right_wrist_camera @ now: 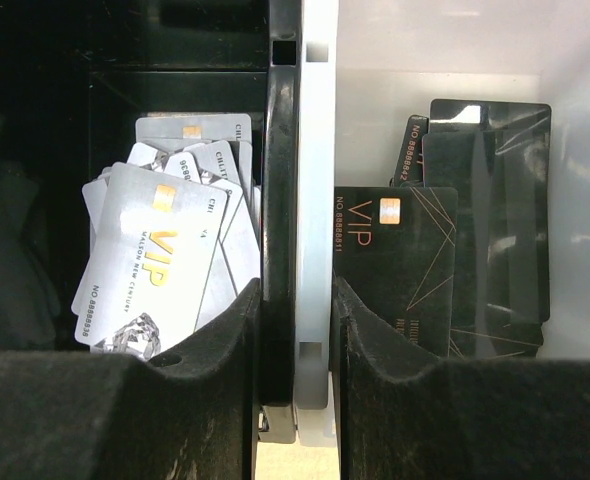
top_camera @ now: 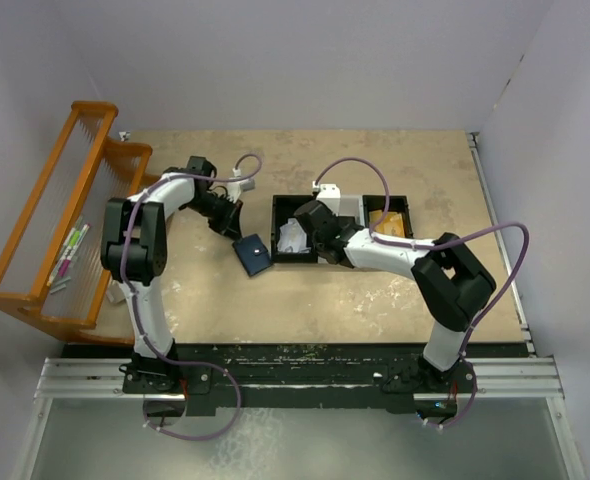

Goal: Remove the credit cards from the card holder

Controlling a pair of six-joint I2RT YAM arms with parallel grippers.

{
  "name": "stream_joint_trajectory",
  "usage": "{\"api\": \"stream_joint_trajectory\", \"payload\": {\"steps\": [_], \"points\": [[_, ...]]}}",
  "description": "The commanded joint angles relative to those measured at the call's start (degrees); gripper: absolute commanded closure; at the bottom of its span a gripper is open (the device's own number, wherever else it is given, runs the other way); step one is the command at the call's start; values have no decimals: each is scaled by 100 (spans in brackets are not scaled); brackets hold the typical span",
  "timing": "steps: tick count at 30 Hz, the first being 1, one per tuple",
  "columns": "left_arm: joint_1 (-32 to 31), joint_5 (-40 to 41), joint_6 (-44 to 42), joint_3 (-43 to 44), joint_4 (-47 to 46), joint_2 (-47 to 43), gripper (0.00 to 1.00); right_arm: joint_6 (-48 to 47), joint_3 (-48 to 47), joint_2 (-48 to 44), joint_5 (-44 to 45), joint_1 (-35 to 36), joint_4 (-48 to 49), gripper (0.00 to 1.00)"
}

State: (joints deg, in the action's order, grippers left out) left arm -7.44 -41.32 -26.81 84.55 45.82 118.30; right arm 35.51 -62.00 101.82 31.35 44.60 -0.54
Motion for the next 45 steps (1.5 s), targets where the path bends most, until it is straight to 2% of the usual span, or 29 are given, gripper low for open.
{"api": "stream_joint_trajectory", "payload": {"steps": [1,7,12,19,23,28,32,36,39,45], "points": [[41,-128,-665,-343,883,-850,100,595,82,-186,-359,119,105,87],[41,39,-1044,-761,1414,-1709,100,689,-74,-66,-515,136,235,81],[32,23,-1215,-974,1781,-2289,100,785,-444,39,-825,137,154,64],[6,-271,-1157,-1126,2048,-3010,100,962,-723,72,-1079,165,40,60],[-3,-344,-1174,-1061,2289,-3370,100,1016,-618,-86,-1099,185,-13,43],[-37,-667,-1363,-782,2725,-3694,100,686,-367,-1002,-1099,190,-6,25],[-75,-1015,-1444,-554,2914,-3923,100,-186,107,-2098,-2286,157,630,15],[-204,-1233,-1389,-437,3057,-4071,100,-619,629,-2854,-4716,146,1350,0],[-261,-1424,-1389,-268,3242,-4160,100,-604,882,-2961,-6073,146,1846,0],[-299,-1925,-1403,226,3729,-4407,100,-435,753,-2683,-7395,146,2430,0]]}}
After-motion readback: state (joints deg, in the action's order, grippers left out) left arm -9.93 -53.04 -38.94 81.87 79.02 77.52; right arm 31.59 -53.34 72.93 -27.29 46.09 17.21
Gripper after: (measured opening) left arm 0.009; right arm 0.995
